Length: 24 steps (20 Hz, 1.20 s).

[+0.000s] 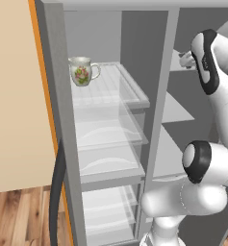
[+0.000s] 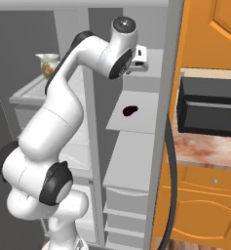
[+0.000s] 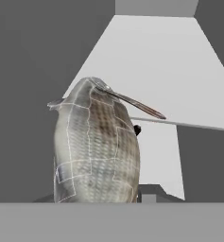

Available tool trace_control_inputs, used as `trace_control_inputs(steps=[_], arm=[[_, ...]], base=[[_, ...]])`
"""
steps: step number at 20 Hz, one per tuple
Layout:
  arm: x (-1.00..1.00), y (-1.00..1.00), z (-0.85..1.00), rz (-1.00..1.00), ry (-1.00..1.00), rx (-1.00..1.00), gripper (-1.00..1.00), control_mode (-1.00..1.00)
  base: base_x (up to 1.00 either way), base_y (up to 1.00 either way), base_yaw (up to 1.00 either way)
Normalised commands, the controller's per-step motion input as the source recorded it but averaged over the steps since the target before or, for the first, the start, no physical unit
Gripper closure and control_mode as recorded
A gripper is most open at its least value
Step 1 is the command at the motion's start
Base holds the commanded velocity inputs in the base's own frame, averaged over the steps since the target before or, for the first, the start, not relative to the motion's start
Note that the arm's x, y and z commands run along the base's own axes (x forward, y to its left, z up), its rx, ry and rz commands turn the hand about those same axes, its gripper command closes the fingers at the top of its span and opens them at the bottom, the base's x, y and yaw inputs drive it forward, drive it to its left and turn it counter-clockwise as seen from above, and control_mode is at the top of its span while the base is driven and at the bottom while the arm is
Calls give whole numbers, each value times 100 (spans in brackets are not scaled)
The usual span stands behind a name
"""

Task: There's a fish in the fridge that needs to be moved to the freezer for freezing. Pick up the fish from the fridge, place it on any shelf in the freezer, and close the fridge and freezer doors when done.

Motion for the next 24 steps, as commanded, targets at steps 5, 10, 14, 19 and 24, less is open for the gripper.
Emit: trace_control_inputs(steps=[5, 10, 14, 19, 24], arm=[[41, -3, -20, 0, 0, 0, 100, -100], [39, -11, -11, 2, 0, 0, 100, -100], [35, -16, -2, 2, 0, 0, 100, -100], [33, -21, 0, 3, 0, 0, 100, -100], [37, -1, -6, 1, 0, 0, 100, -100]], base=[[0, 0, 0], [0, 0, 0], [0, 0, 0], [0, 0, 0], [0, 0, 0]])
